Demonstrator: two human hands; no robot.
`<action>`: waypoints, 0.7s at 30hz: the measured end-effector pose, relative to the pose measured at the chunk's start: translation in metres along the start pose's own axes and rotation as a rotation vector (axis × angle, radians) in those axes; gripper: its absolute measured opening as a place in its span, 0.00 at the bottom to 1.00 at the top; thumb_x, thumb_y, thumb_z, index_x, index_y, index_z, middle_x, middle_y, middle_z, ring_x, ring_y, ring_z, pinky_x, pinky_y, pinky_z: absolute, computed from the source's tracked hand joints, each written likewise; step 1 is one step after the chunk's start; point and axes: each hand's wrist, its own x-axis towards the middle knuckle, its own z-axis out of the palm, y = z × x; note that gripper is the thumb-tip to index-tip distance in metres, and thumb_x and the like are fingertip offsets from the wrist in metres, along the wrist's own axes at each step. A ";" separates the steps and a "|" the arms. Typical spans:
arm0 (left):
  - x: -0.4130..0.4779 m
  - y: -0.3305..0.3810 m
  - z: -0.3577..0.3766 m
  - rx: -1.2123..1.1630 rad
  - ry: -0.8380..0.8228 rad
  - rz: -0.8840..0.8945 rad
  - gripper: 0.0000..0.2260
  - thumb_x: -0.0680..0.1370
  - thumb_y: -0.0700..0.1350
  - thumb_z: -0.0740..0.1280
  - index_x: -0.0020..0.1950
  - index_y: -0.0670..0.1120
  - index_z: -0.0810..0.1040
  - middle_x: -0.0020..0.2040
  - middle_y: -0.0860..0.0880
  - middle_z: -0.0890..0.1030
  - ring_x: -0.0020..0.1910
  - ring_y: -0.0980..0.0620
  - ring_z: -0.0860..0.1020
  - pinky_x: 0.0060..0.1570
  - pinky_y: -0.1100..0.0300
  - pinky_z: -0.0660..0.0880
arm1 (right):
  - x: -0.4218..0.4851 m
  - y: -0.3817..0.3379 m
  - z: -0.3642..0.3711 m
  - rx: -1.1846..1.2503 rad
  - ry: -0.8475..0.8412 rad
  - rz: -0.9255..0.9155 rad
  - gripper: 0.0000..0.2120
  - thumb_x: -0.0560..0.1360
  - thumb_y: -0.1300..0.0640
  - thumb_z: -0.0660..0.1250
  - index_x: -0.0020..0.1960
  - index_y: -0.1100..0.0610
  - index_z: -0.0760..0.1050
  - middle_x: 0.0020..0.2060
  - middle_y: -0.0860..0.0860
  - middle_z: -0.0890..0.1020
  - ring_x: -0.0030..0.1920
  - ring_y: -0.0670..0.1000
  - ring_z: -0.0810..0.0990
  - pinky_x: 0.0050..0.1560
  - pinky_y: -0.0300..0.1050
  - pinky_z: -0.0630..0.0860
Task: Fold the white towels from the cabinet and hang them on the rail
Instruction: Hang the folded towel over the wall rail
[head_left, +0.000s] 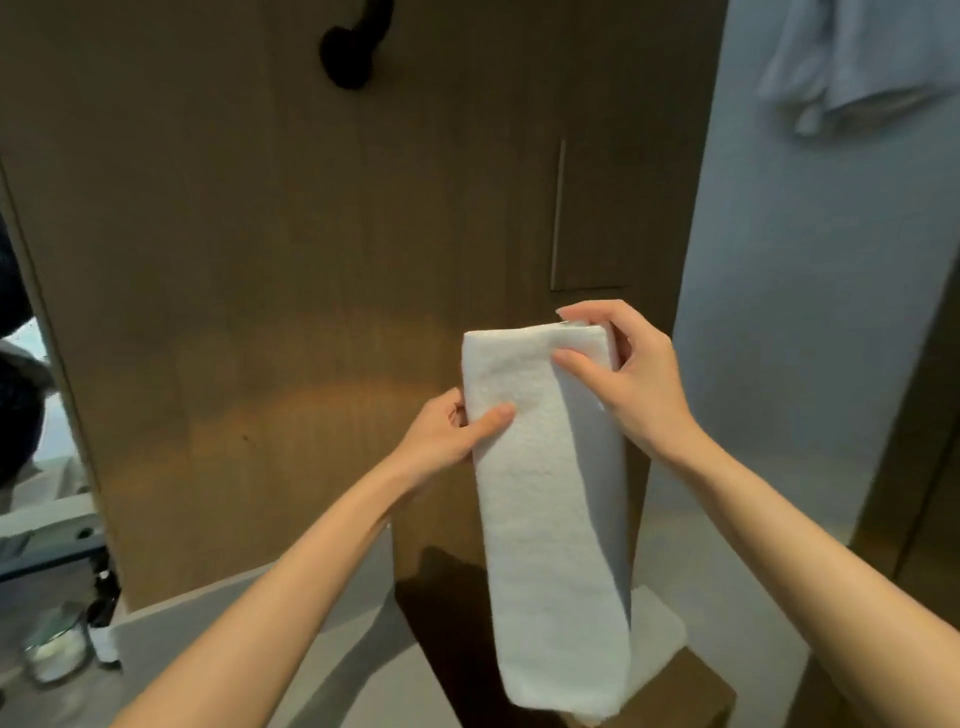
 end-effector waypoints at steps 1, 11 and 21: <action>0.008 0.018 0.010 0.026 0.015 0.040 0.14 0.73 0.54 0.70 0.57 0.53 0.75 0.54 0.55 0.81 0.49 0.60 0.82 0.43 0.66 0.80 | 0.009 0.001 -0.017 -0.003 0.026 -0.009 0.13 0.74 0.58 0.73 0.58 0.53 0.78 0.53 0.43 0.80 0.54 0.40 0.77 0.52 0.29 0.73; 0.072 0.158 0.078 0.198 0.125 0.258 0.09 0.75 0.51 0.71 0.54 0.55 0.77 0.51 0.56 0.81 0.48 0.58 0.80 0.37 0.69 0.73 | 0.083 0.003 -0.141 -0.065 0.147 -0.132 0.26 0.73 0.59 0.73 0.67 0.45 0.69 0.65 0.43 0.69 0.60 0.38 0.73 0.57 0.33 0.75; 0.120 0.266 0.108 0.095 0.199 0.401 0.12 0.75 0.49 0.71 0.56 0.49 0.77 0.52 0.50 0.81 0.49 0.52 0.79 0.41 0.59 0.74 | 0.090 0.017 -0.196 -0.019 -0.017 -0.073 0.39 0.76 0.56 0.69 0.69 0.29 0.48 0.61 0.47 0.75 0.52 0.41 0.80 0.50 0.37 0.79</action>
